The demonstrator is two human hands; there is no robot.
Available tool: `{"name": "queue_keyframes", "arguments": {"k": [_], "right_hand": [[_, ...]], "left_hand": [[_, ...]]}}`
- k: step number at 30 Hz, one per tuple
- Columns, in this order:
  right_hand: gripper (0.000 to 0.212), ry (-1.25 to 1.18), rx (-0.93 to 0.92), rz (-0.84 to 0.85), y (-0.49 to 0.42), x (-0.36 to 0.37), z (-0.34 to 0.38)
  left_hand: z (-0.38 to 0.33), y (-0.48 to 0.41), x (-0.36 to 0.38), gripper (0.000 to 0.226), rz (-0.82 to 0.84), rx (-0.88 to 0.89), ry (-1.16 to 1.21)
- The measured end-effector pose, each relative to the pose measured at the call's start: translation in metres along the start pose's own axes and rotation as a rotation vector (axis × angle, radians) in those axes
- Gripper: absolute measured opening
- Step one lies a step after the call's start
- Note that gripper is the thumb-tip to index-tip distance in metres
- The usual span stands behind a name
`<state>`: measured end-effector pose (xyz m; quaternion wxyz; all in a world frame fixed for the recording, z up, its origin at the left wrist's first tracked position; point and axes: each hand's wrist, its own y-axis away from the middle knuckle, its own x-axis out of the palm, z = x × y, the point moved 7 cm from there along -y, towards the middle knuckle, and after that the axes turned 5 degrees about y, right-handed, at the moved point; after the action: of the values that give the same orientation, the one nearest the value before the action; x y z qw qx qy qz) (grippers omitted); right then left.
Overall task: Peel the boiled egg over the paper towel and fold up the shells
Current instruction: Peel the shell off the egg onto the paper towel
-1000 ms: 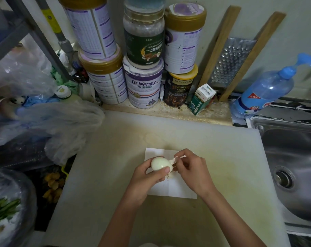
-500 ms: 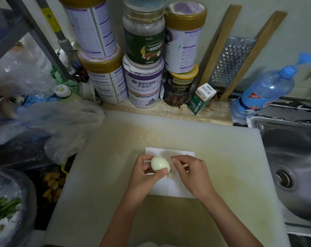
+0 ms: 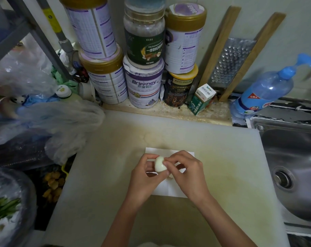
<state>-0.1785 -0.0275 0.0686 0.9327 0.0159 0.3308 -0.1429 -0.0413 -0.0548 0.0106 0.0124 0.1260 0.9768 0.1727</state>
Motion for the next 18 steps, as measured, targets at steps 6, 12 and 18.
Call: {"name": "queue_keyframes", "arguments": {"k": [6, 12, 18], "right_hand": [[0.012, 0.086, -0.005, -0.050, 0.000, 0.001, -0.003], [0.014, 0.083, 0.232, -0.050, -0.004, 0.003, -0.039], [0.020, 0.235, 0.278, 0.030, -0.002, 0.007, -0.050]], "left_hand": [[-0.002, 0.000, 0.003, 0.043, 0.019, -0.032, 0.083], [0.004, 0.002, -0.002, 0.041, 0.081, -0.096, 0.218], [0.012, 0.002, 0.000, 0.040, 0.143, -0.227, 0.562]]}}
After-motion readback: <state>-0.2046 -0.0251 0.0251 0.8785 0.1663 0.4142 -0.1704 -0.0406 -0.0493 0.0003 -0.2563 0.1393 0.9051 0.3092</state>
